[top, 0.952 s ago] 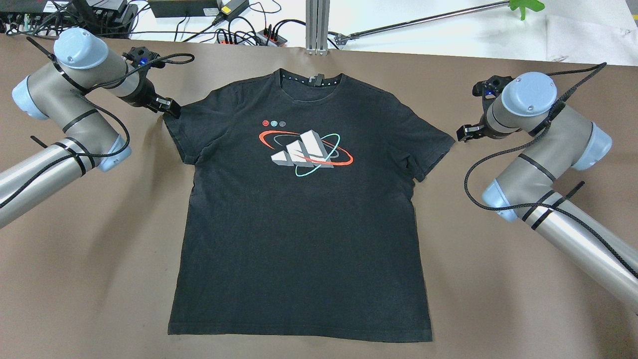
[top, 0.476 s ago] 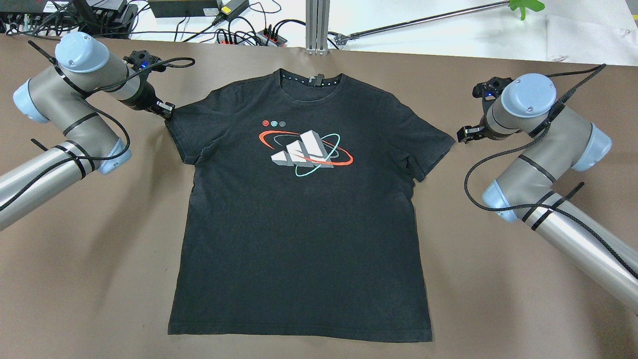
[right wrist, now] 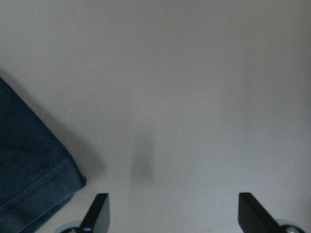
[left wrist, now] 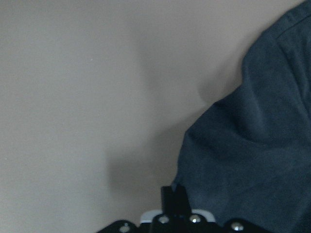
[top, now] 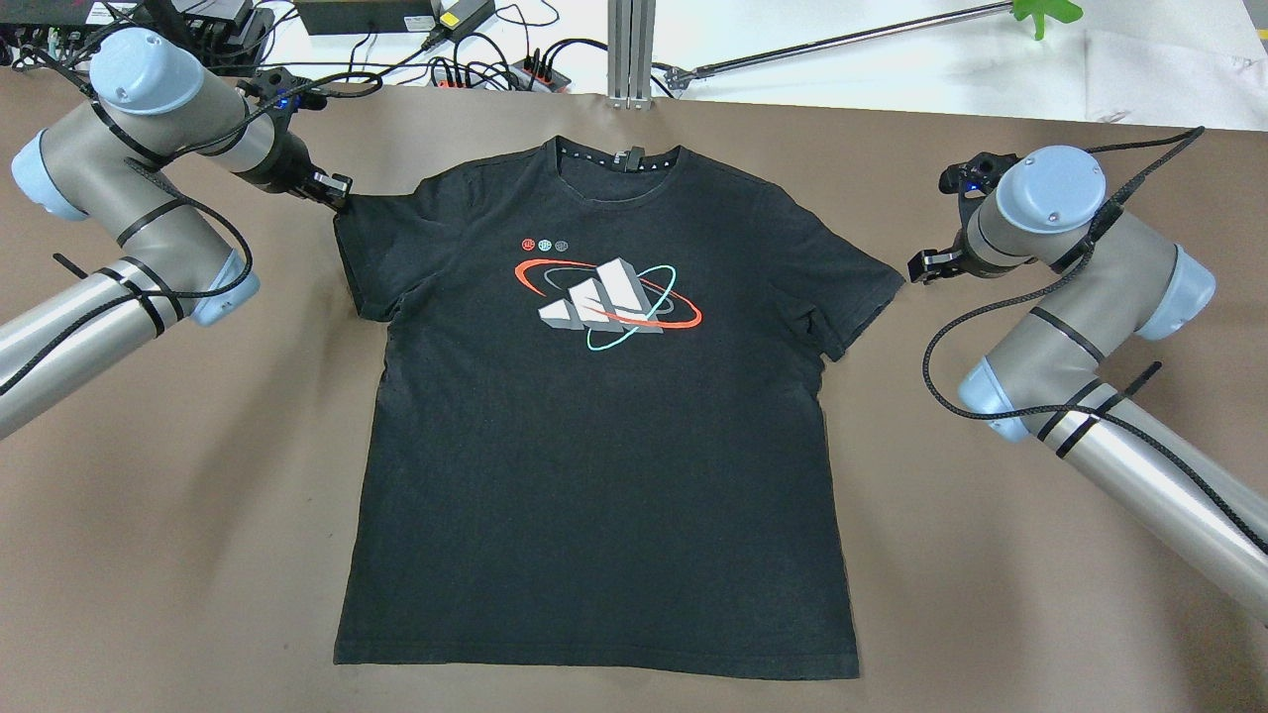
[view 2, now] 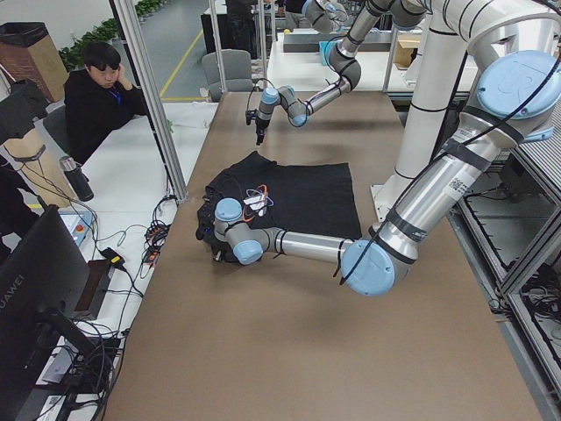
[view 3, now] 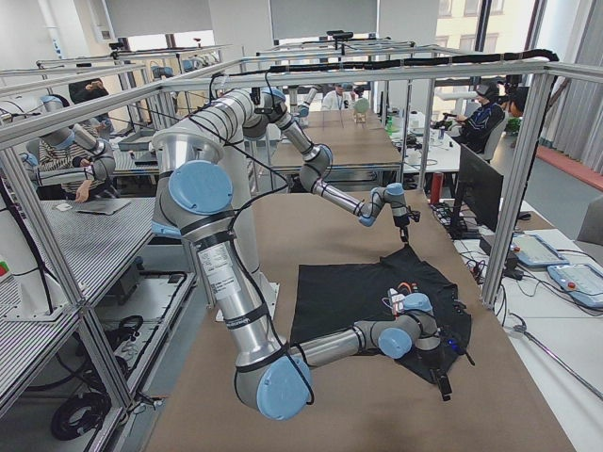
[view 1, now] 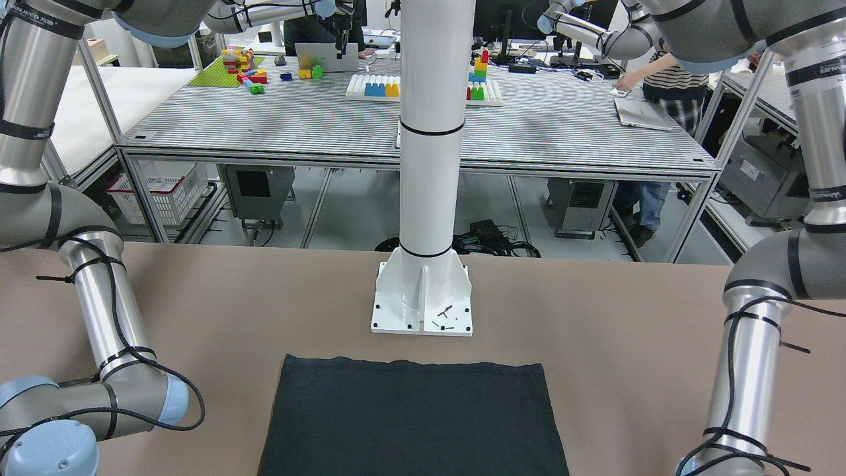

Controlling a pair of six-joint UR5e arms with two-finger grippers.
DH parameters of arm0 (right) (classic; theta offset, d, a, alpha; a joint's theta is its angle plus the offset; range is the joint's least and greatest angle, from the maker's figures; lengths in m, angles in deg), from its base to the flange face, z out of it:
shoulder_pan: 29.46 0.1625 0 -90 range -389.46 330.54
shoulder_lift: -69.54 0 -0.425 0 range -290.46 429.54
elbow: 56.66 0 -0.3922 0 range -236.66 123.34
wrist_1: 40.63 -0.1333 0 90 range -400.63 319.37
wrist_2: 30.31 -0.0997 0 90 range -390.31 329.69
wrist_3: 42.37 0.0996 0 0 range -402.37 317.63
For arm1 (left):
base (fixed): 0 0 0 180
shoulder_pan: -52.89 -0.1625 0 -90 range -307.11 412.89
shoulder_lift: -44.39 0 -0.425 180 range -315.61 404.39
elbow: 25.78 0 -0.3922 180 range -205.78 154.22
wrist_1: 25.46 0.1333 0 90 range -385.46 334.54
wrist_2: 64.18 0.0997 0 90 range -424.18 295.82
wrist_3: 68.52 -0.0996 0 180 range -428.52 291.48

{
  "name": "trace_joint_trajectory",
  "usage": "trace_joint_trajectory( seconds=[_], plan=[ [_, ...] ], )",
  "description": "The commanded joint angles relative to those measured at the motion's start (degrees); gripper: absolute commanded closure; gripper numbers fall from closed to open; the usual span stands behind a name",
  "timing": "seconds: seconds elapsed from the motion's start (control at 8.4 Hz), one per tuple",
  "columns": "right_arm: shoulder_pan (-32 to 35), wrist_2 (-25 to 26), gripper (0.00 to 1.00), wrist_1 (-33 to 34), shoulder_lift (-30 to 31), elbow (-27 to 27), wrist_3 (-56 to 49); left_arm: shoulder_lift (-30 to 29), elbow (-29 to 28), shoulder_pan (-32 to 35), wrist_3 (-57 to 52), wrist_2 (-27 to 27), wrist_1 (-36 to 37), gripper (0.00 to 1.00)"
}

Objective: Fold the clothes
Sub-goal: 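Fold the sleeve with the left gripper inward over the shirt body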

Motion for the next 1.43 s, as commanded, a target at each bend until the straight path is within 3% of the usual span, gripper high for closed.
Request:
trace_joint_trajectory(
  seconds=[0.0, 0.24, 0.48, 0.83, 0.95, 1.07, 1.19, 1.31],
  plan=[
    [0.0, 0.2, 0.07, 0.0, 0.1, -0.1, 0.0, -1.3, 5.1, -0.2, 10.2, -0.6, 0.4, 1.0],
    [-0.1, 0.3, 0.07, 0.0, 0.2, 0.0, 0.0, -7.6, 5.2, -2.2, 18.8, 0.1, 4.3, 1.0],
    [-0.4, 0.4, 0.07, 0.0, 0.2, 0.0, 0.0, -12.2, 5.0, -8.4, 24.2, 6.5, 6.8, 1.0],
    [-0.4, 0.4, 0.06, 0.0, 0.3, 0.0, 0.0, -14.0, 4.0, -15.9, 26.3, 16.9, 7.8, 1.0],
    [-0.5, 0.4, 0.06, 0.0, 0.3, 0.0, 0.0, -14.5, 2.3, -16.6, 26.2, 18.2, 7.7, 1.0],
    [-0.9, 0.5, 0.06, 0.0, 0.3, 0.0, 0.0, -14.6, 1.9, -16.6, 25.6, 18.3, 7.6, 0.92],
    [-0.9, 0.5, 0.06, 0.0, 0.3, 0.0, -0.1, -14.7, 1.9, -16.5, 25.6, 18.3, 7.6, 0.52],
    [-1.1, 0.5, 0.06, 0.0, 0.3, 0.0, 0.0, -14.8, 2.2, -16.4, 25.6, 18.3, 7.2, 0.06]
  ],
)
